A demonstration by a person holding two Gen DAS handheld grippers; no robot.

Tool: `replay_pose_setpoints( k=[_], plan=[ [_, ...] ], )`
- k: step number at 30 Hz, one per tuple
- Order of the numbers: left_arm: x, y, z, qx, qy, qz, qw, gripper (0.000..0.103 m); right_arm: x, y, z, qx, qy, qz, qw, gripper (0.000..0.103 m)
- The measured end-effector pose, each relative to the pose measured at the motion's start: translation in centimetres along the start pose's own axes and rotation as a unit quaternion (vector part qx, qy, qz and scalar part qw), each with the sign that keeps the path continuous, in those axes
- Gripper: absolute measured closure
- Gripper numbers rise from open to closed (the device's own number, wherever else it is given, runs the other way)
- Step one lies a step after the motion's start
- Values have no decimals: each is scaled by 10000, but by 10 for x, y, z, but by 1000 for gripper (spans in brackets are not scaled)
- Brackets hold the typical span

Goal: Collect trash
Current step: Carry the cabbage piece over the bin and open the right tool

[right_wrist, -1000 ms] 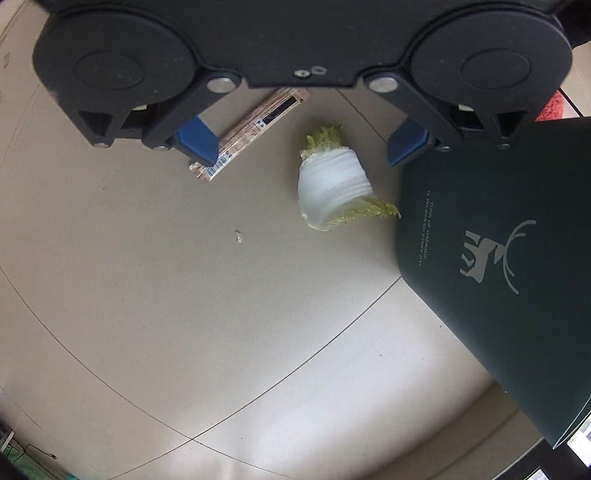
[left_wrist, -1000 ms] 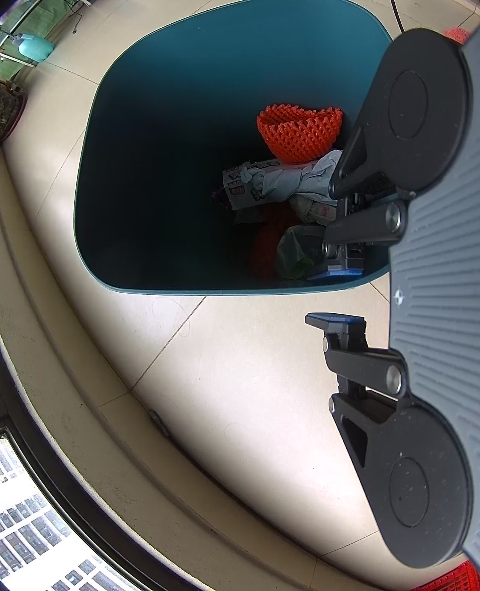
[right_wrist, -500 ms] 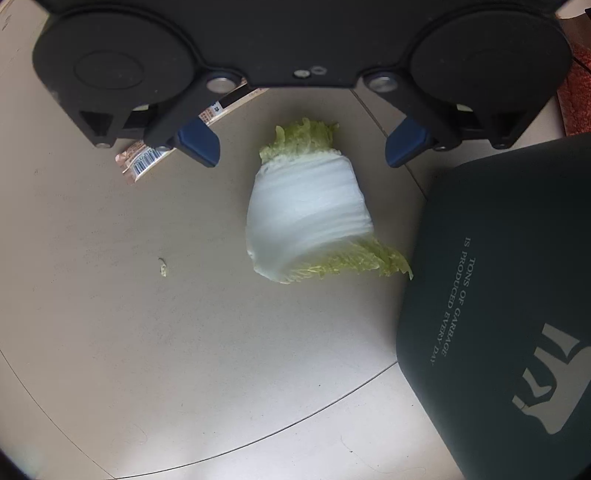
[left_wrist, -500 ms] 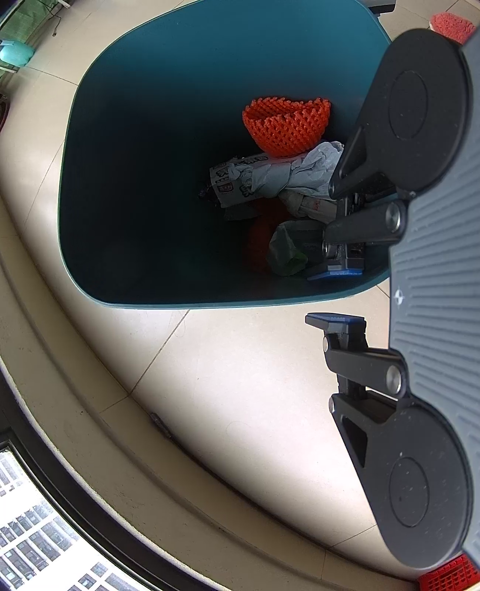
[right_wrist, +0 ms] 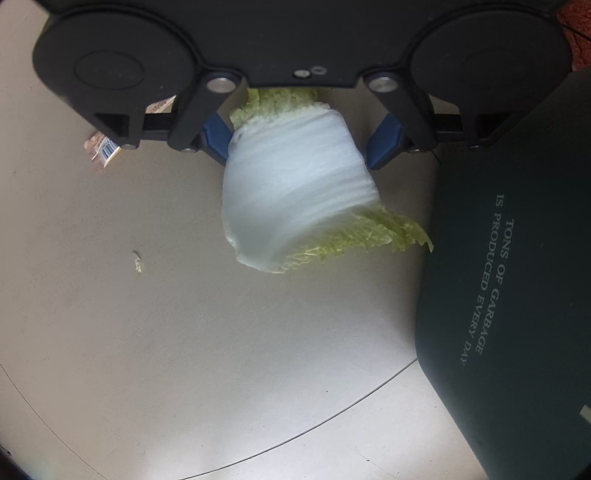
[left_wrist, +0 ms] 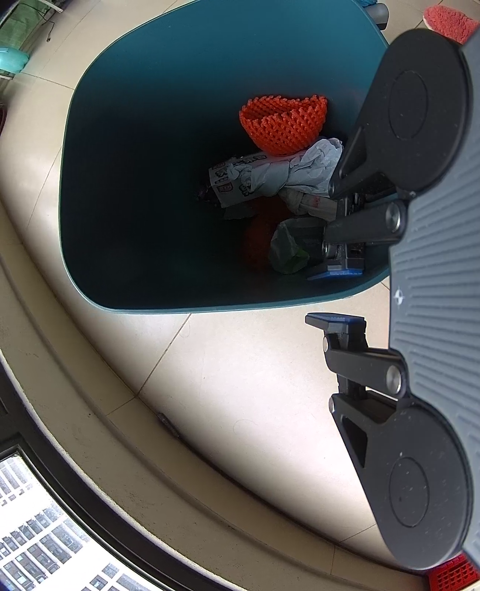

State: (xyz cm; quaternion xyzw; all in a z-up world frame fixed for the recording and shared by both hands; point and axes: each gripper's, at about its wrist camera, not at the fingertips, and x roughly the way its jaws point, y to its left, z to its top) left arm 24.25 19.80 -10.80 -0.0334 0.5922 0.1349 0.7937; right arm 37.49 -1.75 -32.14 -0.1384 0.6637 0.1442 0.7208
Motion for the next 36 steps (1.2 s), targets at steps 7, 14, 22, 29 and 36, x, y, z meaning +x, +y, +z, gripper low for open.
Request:
replay_pose_setpoints(
  k=[7,14,22,29,36],
  plan=[
    [-2,3,0,-13,-23,-26,10000,85,-11,3,-9,-4,-238,73,9997,34],
    [-2,6,2,-112,9,-74,9999,85,-37,-10,-19,376,-333,346,9981,35],
    [-4,11,4,-226,-3,-131,9997,85,-103,-16,-22,-55,-520,227,9984,35],
    [-15,15,3,-314,-114,-123,9994,85,-194,-26,-19,-92,-925,278,9953,35],
    [-21,22,4,-444,-169,-179,9987,84,-306,-12,-18,-176,-1837,621,9809,35]
  ],
)
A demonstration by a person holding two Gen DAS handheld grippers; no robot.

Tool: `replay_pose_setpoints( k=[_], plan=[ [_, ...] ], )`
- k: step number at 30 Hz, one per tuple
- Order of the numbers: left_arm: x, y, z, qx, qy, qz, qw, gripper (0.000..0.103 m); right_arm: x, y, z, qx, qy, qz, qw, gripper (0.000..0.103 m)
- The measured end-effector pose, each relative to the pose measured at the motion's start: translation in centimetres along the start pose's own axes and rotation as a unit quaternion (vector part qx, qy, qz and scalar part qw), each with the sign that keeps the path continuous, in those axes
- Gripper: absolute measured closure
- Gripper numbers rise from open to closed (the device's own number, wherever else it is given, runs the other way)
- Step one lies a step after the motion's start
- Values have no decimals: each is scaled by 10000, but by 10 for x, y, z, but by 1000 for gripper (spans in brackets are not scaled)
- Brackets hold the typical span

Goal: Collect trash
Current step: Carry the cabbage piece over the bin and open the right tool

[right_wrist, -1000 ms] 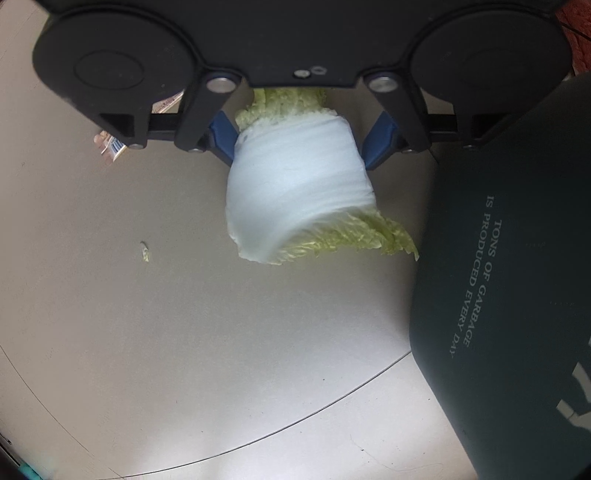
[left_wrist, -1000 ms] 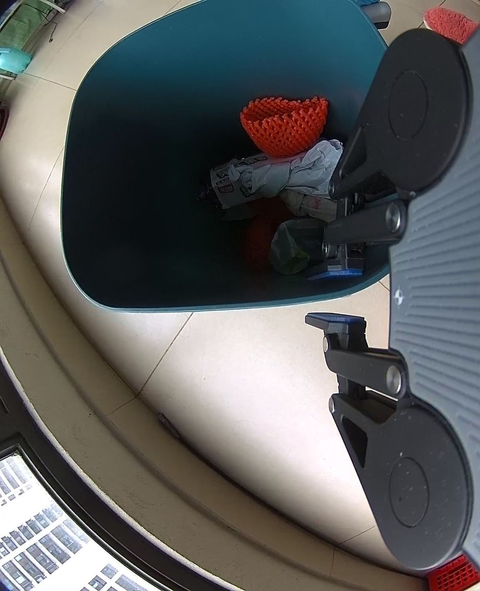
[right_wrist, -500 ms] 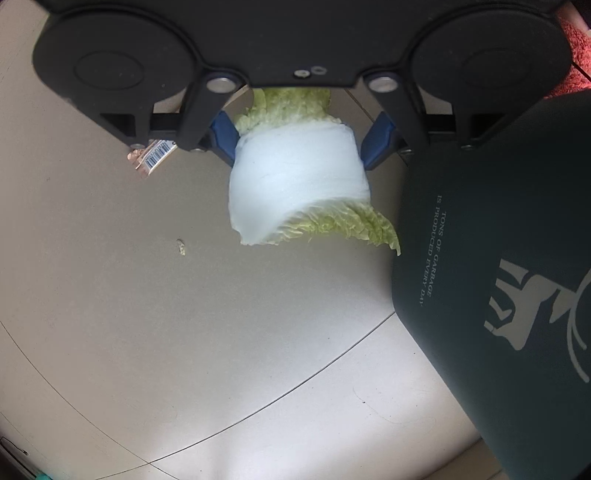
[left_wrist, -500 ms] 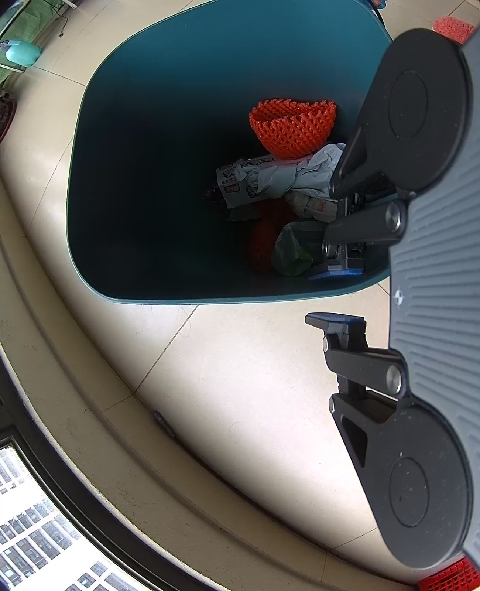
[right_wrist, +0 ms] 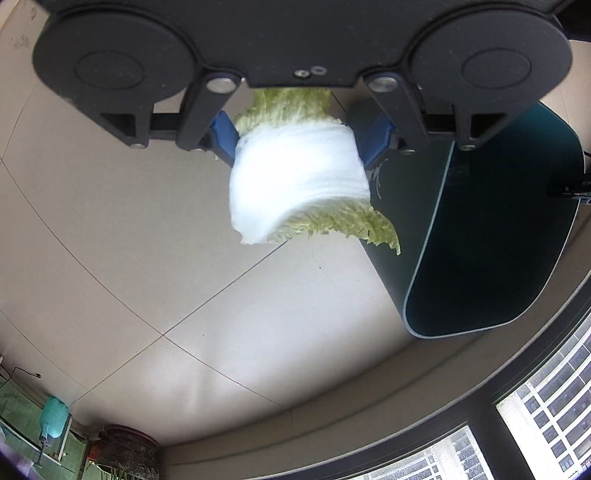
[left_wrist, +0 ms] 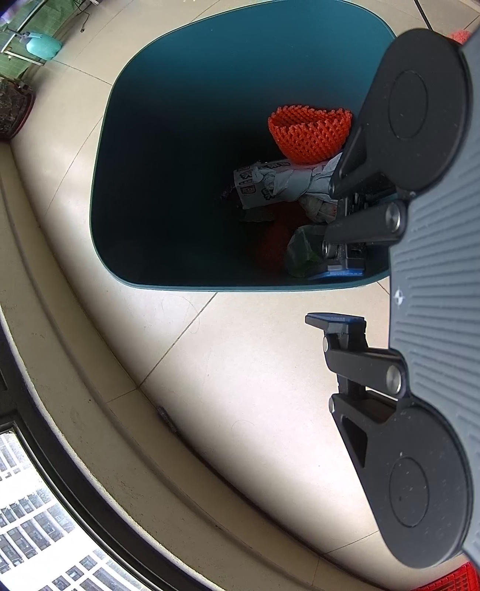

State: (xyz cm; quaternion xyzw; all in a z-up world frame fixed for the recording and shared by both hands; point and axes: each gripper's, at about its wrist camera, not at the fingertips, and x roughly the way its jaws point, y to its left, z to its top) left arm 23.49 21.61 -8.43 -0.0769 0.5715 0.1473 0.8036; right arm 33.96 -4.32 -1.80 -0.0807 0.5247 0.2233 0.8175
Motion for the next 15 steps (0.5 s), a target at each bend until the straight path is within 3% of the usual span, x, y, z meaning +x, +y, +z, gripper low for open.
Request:
replay_pose_setpoints(
  k=[6,10,15],
  plan=[
    [-8,5,-1,-99,-69,-75,9999,84,-46,39,22,-233,-418,430,9979,35],
    [-15,12,2,-180,-116,-160,9996,84,-41,64,28,-602,-418,583,9956,35],
    [-21,19,3,-260,-144,-290,9991,85,-14,105,31,-1072,-188,476,9929,35]
  ],
)
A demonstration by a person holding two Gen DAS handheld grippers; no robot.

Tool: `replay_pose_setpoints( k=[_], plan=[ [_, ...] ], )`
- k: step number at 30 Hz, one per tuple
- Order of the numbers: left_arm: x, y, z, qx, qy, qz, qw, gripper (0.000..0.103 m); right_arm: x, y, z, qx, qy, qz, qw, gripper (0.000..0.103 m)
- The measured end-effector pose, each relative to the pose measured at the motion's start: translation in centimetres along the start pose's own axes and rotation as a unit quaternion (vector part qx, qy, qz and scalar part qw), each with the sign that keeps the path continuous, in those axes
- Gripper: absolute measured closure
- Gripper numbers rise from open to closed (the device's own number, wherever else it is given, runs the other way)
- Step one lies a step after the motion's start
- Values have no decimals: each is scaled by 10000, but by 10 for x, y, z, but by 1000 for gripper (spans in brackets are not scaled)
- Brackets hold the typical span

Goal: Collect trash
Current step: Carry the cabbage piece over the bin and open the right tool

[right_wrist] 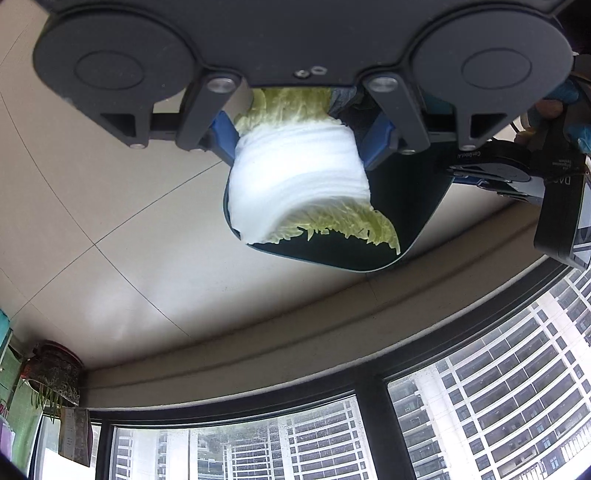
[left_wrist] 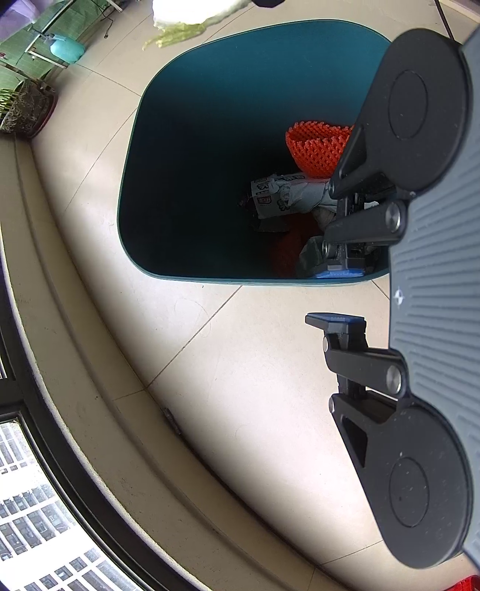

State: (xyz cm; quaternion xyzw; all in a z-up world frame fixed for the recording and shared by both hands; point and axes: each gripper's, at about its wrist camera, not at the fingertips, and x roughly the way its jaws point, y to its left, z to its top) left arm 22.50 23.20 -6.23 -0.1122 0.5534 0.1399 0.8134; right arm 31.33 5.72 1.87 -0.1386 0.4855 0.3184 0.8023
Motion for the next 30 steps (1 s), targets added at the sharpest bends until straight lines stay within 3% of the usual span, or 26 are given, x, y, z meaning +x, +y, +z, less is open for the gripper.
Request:
replay_pose_setpoints(
  k=[11,17,24,30],
  plan=[
    [-6,8,2,-66,-5,-109,9999,85,90,40,-8,-817,767,-350,9931,35],
    [-8,10,2,-60,-17,-115,9999,85,128,40,-11,-780,1188,-524,9885,34],
    [-6,8,1,-51,-1,-103,9999,85,145,32,1,-724,1292,-458,9879,32],
    [-3,6,1,-34,25,-99,9999,85,116,22,5,-693,1071,-143,9917,31]
  ],
)
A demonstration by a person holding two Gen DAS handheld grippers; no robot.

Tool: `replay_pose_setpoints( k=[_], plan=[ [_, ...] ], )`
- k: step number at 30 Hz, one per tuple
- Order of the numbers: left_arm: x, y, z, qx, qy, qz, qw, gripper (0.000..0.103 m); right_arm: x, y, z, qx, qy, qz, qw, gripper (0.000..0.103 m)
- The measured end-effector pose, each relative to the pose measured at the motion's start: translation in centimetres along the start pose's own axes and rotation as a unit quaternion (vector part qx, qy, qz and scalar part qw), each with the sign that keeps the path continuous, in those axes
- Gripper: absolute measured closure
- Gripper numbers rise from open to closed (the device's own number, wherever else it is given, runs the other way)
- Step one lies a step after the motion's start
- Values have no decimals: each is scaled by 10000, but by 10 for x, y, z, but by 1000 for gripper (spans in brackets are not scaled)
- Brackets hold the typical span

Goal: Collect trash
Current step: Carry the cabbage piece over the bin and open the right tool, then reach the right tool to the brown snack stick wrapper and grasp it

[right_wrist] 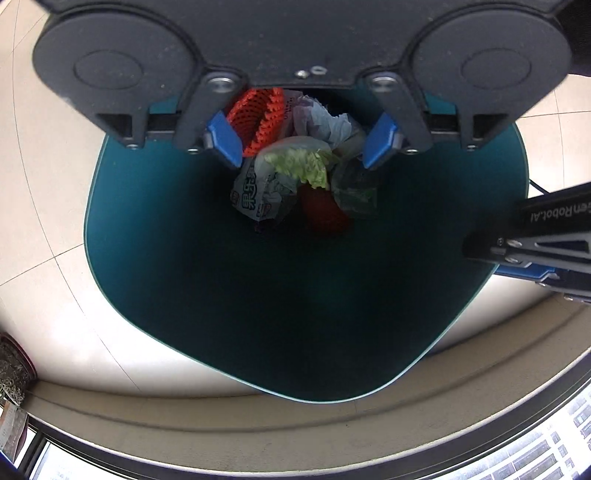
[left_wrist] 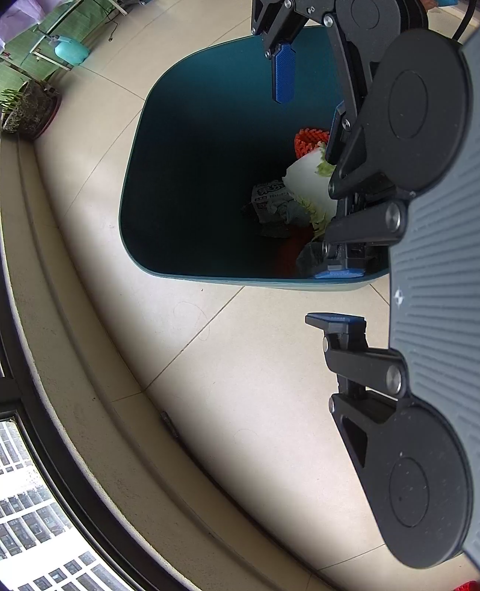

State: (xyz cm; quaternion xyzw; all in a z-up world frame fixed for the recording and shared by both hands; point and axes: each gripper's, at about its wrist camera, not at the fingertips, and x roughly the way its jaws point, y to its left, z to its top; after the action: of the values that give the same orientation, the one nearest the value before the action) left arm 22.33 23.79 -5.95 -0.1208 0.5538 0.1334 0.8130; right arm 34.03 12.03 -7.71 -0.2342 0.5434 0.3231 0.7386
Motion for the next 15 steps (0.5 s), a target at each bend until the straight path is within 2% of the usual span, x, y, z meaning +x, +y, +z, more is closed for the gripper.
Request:
replay_pose_setpoints(
  k=[5,11,15],
  plan=[
    [3,-1,1,14,13,29,10000,84,-34,-18,-5,120,-258,224,9993,30],
    [5,-2,2,21,17,48,10000,84,-83,-48,-19,541,-759,336,9951,30],
    [5,-3,2,23,16,52,10000,84,-111,-79,-35,1020,-1086,175,9887,24]
  ],
)
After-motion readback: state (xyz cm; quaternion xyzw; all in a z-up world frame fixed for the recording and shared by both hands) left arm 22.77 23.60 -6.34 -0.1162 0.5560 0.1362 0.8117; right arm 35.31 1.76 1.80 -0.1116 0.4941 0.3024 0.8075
